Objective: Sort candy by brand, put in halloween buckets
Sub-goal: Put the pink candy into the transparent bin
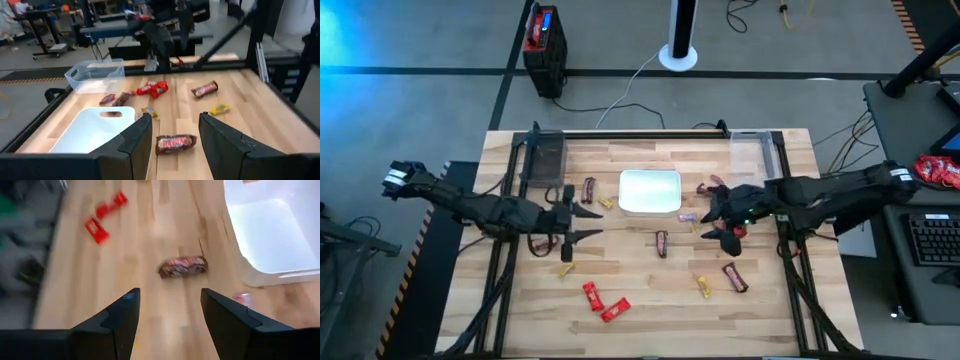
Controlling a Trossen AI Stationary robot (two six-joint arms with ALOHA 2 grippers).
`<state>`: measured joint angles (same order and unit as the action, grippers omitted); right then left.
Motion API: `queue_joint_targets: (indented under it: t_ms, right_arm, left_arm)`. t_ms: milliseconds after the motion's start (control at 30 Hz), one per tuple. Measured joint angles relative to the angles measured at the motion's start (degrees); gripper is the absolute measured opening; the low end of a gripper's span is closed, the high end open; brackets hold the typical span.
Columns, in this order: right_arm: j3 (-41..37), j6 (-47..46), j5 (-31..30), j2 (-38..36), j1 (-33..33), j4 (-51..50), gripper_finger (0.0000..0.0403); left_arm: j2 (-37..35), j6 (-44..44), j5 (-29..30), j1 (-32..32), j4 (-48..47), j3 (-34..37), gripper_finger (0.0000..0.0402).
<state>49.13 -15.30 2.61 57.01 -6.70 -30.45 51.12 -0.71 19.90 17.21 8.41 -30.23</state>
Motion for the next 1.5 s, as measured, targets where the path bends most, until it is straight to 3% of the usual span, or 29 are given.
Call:
queue_joint_targets:
  t_ms: [233, 400, 800, 1100, 1500]
  right_arm:
    - [-0.08, 9.04, -13.81, 8.77, 0.02, -0.51, 0.0203]
    - [-0.05, 9.2, -17.27, 15.1, 1.62, -0.82, 0.0203]
    - [-1.57, 10.85, -14.74, 24.73, 6.87, 1.95, 0.0203]
    - [-10.19, 13.82, -12.63, 25.03, 11.43, 17.32, 0.0203]
    - [-14.13, 12.2, -8.63, 26.68, 13.0, 25.34, 0.0203]
  left_arm:
    - [1.77, -7.48, 0.02, -0.02, -0.45, -1.85, 0.0147]
    - [1.13, -7.79, 0.02, -0.02, -0.41, -0.51, 0.0147]
    - [3.86, -8.21, 0.04, -0.07, 2.93, 0.01, 0.0147]
    - [4.05, -7.95, 0.04, -0.07, 3.27, 0.01, 0.0147]
    - [4.1, -9.31, 0.07, -0.07, 5.54, 0.01, 0.0147]
